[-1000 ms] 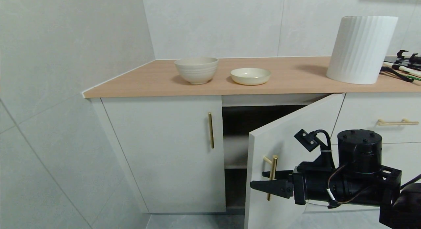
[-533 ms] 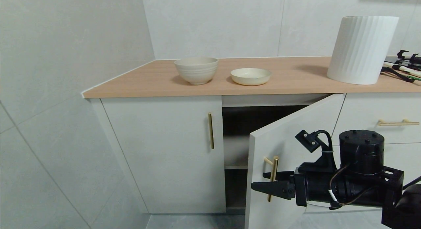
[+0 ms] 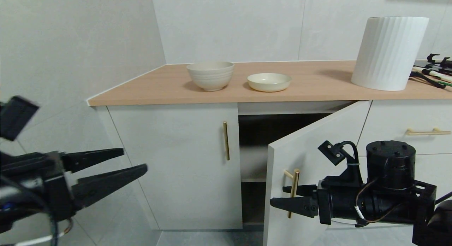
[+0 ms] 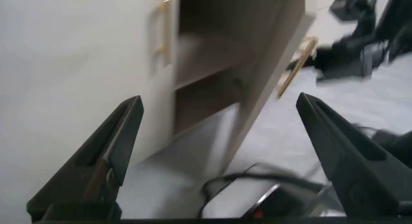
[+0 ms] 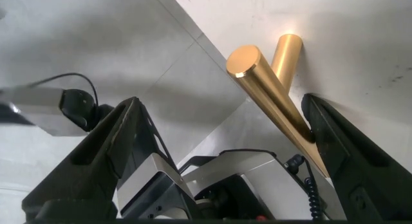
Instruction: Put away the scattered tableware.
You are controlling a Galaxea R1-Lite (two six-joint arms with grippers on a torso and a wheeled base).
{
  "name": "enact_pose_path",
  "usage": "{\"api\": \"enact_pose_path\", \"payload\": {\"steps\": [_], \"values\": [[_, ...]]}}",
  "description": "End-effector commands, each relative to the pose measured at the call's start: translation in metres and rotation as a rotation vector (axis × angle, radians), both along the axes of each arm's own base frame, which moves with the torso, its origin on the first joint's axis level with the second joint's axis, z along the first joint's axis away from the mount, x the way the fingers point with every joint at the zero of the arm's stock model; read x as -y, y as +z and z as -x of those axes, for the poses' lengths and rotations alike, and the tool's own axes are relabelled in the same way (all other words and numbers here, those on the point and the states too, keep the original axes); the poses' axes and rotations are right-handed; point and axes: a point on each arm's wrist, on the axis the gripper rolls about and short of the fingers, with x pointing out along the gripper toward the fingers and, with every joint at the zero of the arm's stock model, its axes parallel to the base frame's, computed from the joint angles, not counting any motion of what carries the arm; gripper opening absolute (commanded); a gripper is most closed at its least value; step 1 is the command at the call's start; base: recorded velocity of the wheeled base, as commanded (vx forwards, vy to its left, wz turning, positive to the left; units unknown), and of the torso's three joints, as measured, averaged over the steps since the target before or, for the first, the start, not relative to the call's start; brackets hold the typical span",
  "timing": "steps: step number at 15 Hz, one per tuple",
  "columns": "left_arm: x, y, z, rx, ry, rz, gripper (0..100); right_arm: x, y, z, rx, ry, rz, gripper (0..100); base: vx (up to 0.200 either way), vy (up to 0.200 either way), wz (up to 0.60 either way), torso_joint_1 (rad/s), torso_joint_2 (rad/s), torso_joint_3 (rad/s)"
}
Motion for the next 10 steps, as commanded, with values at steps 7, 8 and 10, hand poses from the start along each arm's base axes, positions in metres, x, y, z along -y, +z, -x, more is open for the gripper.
{"api": "enact_pose_path", "payload": {"steps": [7,8,10], "values": [[0.102,-0.114,-0.097,-0.223,-0.153,0.098,100,-0.001,-0.002,0.001,-0.011,0.011,0.004,100,0.000,0.000,0.00,0.000,0.00,0.000],[0.109,-0.118,-0.099,-0.223,-0.150,0.124,100,-0.001,-0.003,0.000,-0.012,0.011,0.005,100,0.000,0.000,0.00,0.000,0.00,0.000],[0.115,-0.123,-0.100,-0.233,-0.152,0.134,100,-0.001,-0.003,0.000,-0.014,0.009,0.006,100,0.000,0.000,0.00,0.000,0.00,0.000]]}}
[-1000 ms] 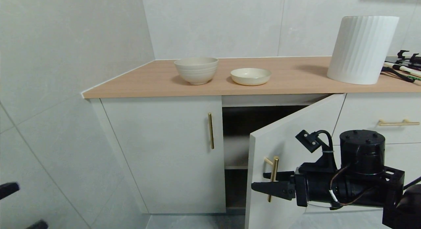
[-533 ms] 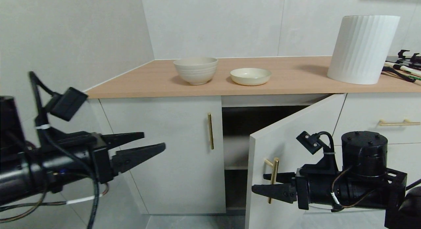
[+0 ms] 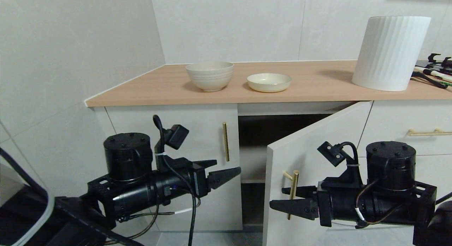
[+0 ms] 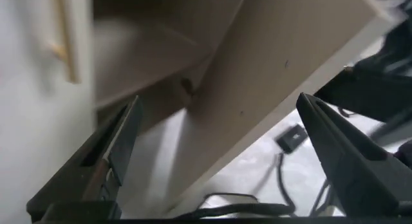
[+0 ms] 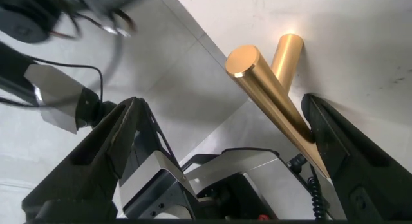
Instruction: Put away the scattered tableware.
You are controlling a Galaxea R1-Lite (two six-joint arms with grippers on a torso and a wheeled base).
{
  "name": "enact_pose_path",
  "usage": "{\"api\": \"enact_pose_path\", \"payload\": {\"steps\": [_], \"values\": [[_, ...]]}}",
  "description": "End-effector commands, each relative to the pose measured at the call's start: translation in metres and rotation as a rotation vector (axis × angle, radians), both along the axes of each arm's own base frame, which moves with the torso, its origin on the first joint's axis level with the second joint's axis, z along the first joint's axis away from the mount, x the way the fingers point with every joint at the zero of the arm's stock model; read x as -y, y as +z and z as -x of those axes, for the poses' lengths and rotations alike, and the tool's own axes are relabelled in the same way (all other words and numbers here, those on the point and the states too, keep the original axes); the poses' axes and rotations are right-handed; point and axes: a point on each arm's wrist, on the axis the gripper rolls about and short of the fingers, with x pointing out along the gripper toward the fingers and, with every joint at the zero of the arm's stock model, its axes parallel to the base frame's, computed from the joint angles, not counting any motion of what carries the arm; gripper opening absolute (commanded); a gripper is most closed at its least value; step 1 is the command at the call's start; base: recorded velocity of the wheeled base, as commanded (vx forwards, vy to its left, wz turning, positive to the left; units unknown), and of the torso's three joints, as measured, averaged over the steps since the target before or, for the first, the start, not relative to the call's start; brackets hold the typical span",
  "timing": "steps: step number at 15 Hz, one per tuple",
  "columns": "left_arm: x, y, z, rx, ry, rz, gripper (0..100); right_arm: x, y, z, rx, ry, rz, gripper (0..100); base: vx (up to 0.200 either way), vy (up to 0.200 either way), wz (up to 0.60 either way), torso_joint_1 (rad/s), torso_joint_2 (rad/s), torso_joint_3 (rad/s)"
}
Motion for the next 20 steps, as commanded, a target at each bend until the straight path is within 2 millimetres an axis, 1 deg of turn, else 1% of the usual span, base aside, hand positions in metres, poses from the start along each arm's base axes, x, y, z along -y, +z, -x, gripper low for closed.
{"api": "enact_pose_path", "payload": {"steps": [1,3,4,7,8,9,10,14,15,16,17,20], "values": [[0.009,-0.024,-0.006,-0.069,-0.014,-0.035,100,0.000,-0.003,-0.001,-0.008,-0.003,0.006,100,0.000,0.000,0.00,0.000,0.00,0.000],[0.010,-0.026,-0.007,-0.074,-0.014,-0.038,100,-0.001,-0.003,-0.001,-0.009,-0.001,0.007,100,0.000,0.000,0.00,0.000,0.00,0.000],[0.011,-0.026,-0.008,-0.069,-0.011,-0.037,0,0.000,-0.003,-0.001,-0.011,-0.003,0.008,100,0.000,0.000,0.00,0.000,0.00,0.000],[0.013,-0.020,-0.011,-0.034,-0.013,-0.018,0,-0.001,-0.005,-0.002,-0.014,-0.001,0.011,100,0.000,0.000,0.00,0.000,0.00,0.000],[0.015,-0.017,-0.016,-0.008,-0.020,-0.001,0,-0.001,-0.005,-0.002,-0.011,-0.002,0.012,100,0.000,0.000,0.00,0.000,0.00,0.000],[0.022,-0.017,-0.026,0.019,-0.024,0.012,0,-0.001,-0.005,-0.002,-0.013,-0.002,0.012,100,0.000,0.000,0.00,0.000,0.00,0.000],[0.028,-0.020,-0.032,0.036,-0.030,0.020,0,-0.001,-0.005,-0.002,-0.013,-0.002,0.012,100,0.000,0.000,0.00,0.000,0.00,0.000],[0.047,-0.048,-0.039,0.074,-0.067,0.045,0,0.000,-0.004,-0.001,-0.011,-0.002,0.012,100,0.000,0.000,0.00,0.000,0.00,0.000],[0.054,-0.061,-0.041,0.081,-0.073,0.048,0,0.000,-0.006,-0.001,-0.018,-0.001,0.016,100,0.000,0.000,0.00,0.000,0.00,0.000],[0.066,-0.075,-0.043,0.114,-0.094,0.069,0,0.000,-0.007,0.000,-0.023,0.001,0.019,100,0.000,0.000,0.00,0.000,0.00,0.000],[0.070,-0.077,-0.041,0.117,-0.102,0.071,0,0.000,-0.007,0.000,-0.024,0.005,0.018,100,0.000,0.000,0.00,0.000,0.00,0.000],[0.081,-0.076,-0.033,0.125,-0.139,0.078,0,0.001,-0.008,0.002,-0.025,0.021,0.017,100,0.000,0.000,0.00,0.000,0.00,0.000]]}}
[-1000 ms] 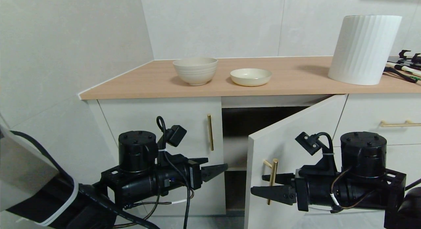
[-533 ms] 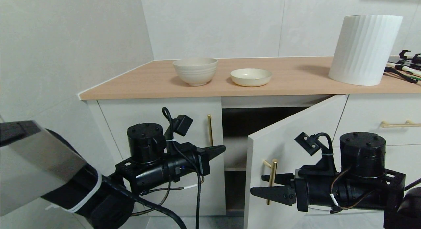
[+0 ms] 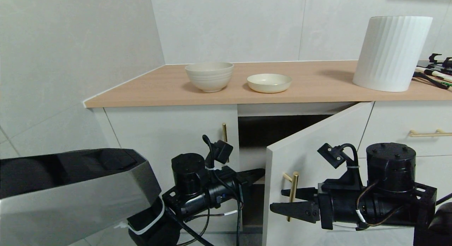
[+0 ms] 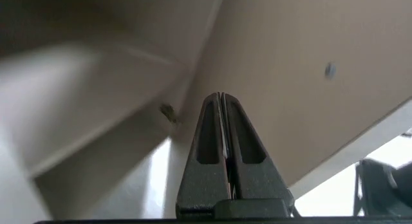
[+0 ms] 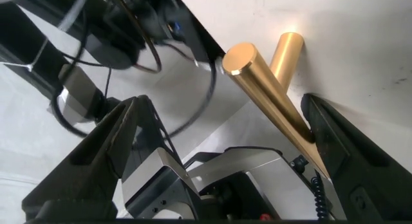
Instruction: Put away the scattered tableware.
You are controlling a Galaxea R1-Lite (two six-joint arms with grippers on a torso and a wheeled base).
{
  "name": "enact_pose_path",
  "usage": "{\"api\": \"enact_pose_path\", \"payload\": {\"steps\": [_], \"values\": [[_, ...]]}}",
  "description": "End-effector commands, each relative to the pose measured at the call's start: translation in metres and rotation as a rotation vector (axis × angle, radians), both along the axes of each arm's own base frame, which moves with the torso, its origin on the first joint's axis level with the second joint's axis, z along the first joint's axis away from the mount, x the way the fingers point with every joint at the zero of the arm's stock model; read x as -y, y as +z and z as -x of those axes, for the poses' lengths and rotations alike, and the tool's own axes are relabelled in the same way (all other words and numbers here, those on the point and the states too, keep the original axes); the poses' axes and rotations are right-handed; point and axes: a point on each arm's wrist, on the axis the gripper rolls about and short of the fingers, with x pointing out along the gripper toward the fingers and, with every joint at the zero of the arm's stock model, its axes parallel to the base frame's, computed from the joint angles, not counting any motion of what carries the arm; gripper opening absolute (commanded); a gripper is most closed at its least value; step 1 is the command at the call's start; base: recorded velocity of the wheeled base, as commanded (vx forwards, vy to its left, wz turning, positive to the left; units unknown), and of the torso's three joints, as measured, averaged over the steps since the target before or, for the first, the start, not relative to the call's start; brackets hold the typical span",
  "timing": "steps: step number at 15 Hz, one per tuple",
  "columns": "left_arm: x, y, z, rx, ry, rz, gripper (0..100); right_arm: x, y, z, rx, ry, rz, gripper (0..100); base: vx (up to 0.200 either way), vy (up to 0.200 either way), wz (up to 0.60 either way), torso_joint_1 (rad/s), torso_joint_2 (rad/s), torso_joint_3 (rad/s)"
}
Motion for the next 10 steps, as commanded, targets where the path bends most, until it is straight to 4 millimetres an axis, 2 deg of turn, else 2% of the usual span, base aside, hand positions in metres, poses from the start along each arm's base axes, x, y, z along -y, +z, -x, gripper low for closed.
{"api": "enact_pose_path", "payload": {"steps": [1,5,6,10], "values": [[0.009,-0.008,0.005,-0.015,-0.027,-0.013,0,0.000,-0.002,0.000,0.003,0.004,0.007,100,0.000,0.000,0.00,0.000,0.00,0.000],[0.019,-0.006,0.012,-0.006,-0.061,-0.007,0,0.005,-0.006,0.002,0.055,0.006,0.044,100,0.000,0.000,0.00,0.000,0.00,0.000],[0.020,-0.001,0.012,0.005,-0.063,0.002,0,0.011,-0.008,0.000,0.058,-0.035,0.060,100,0.000,0.000,0.00,0.000,0.00,0.000],[0.021,-0.001,0.012,-0.018,-0.064,-0.016,0,0.027,-0.006,0.000,0.121,-0.150,0.104,100,0.000,0.000,0.00,0.000,0.00,0.000]]}}
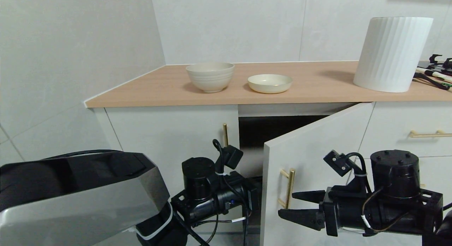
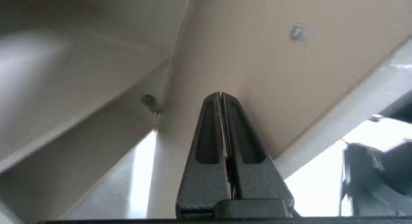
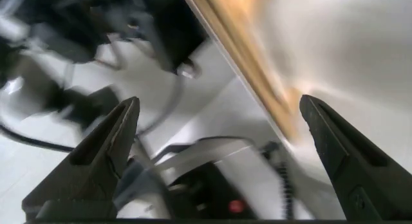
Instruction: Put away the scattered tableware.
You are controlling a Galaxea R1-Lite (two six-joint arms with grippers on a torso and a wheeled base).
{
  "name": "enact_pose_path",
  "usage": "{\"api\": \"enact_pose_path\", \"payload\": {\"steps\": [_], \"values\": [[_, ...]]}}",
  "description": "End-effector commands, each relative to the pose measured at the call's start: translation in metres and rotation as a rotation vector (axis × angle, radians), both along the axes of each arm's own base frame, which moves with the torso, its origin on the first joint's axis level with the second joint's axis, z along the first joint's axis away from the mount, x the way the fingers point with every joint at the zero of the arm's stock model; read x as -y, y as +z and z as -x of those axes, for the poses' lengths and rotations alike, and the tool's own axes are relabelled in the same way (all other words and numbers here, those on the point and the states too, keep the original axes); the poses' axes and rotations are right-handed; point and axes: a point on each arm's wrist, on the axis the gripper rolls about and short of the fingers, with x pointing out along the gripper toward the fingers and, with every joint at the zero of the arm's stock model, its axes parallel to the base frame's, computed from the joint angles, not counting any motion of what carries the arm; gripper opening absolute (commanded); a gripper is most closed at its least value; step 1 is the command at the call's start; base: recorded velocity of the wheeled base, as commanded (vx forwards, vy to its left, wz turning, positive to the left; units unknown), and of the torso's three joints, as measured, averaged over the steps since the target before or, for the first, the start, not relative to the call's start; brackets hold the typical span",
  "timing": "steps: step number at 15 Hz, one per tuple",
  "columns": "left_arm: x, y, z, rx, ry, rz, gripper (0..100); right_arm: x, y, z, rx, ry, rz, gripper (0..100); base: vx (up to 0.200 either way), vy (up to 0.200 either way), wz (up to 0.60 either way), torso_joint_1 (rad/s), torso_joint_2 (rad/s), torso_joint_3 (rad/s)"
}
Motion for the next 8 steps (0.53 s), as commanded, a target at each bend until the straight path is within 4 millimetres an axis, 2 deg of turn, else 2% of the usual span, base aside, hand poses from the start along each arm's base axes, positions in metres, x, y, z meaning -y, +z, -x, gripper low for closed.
{"api": "enact_pose_path", "payload": {"steps": [1,3,4,5,6,7,8], "values": [[0.003,0.007,0.002,0.007,-0.011,0.007,0,0.009,0.003,0.004,0.026,-0.046,0.008,100,0.000,0.000,0.00,0.000,0.00,0.000],[0.004,0.010,0.004,0.008,-0.018,0.008,0,0.021,0.007,0.017,0.035,-0.061,0.005,100,0.000,0.000,0.00,0.000,0.00,0.000],[0.004,0.010,0.004,0.008,-0.018,0.008,0,0.021,0.007,0.017,0.035,-0.061,0.005,100,0.000,0.000,0.00,0.000,0.00,0.000],[0.006,0.012,0.005,0.011,-0.023,0.011,0,0.030,0.008,0.034,0.037,-0.059,0.006,100,0.000,0.000,0.00,0.000,0.00,0.000],[0.006,0.012,0.005,0.011,-0.023,0.011,0,0.030,0.008,0.034,0.037,-0.059,0.006,100,0.000,0.000,0.00,0.000,0.00,0.000],[0.008,0.016,0.008,0.012,-0.032,0.012,0,0.040,0.007,0.052,0.035,-0.059,0.007,100,0.000,0.000,0.00,0.000,0.00,0.000],[0.009,0.016,0.010,0.003,-0.038,0.004,0,0.044,0.006,0.059,0.033,-0.057,0.008,100,0.000,0.000,0.00,0.000,0.00,0.000]]}}
